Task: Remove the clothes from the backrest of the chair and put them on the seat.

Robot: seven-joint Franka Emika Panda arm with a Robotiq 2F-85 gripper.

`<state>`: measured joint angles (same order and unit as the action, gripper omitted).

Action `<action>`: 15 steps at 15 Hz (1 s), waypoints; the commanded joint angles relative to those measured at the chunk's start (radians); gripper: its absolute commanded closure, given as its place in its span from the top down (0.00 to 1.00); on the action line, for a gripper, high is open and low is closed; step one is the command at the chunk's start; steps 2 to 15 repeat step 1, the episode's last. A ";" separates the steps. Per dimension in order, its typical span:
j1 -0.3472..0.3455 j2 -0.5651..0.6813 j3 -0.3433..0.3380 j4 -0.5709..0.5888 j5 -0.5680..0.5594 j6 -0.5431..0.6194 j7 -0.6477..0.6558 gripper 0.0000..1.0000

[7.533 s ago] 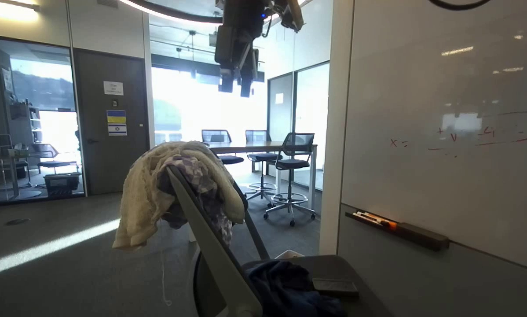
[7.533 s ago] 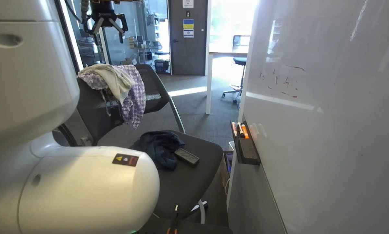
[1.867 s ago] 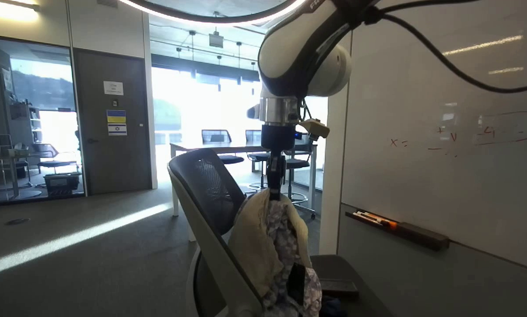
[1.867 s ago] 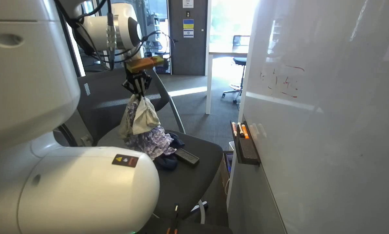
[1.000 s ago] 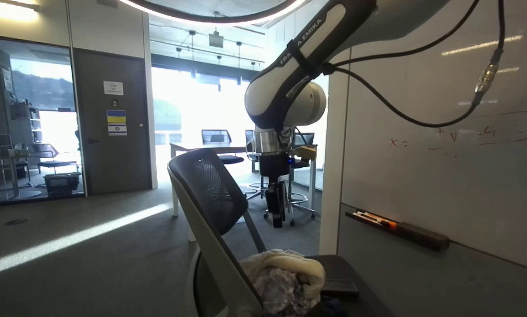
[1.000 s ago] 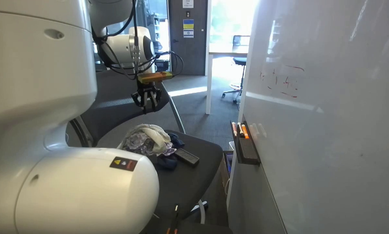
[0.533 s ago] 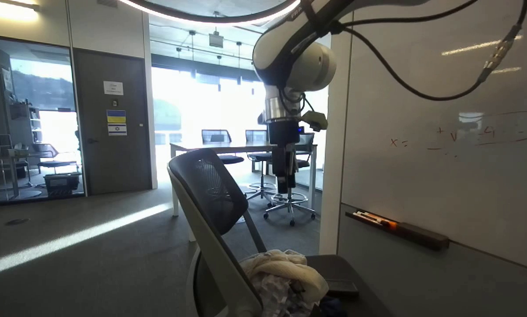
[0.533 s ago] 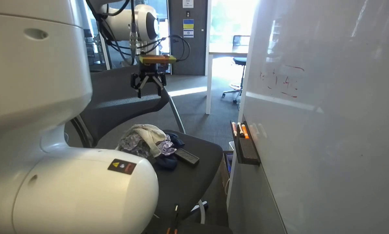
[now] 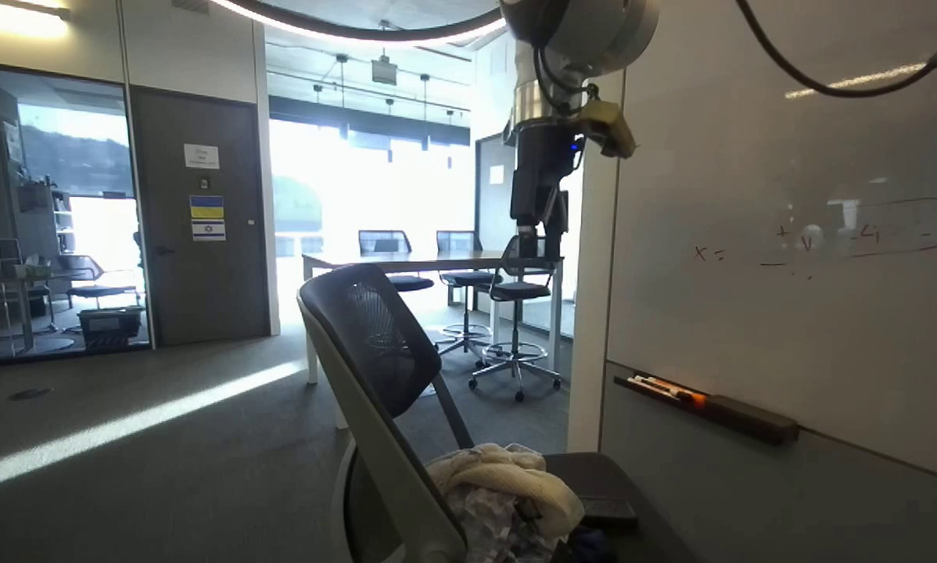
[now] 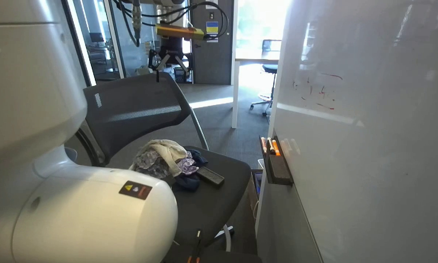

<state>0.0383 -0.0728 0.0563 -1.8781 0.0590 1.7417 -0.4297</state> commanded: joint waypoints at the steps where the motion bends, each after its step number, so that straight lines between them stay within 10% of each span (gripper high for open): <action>1: 0.007 -0.009 -0.011 0.002 -0.001 -0.008 0.016 1.00; 15: 0.007 -0.009 -0.011 0.002 -0.001 -0.008 0.016 1.00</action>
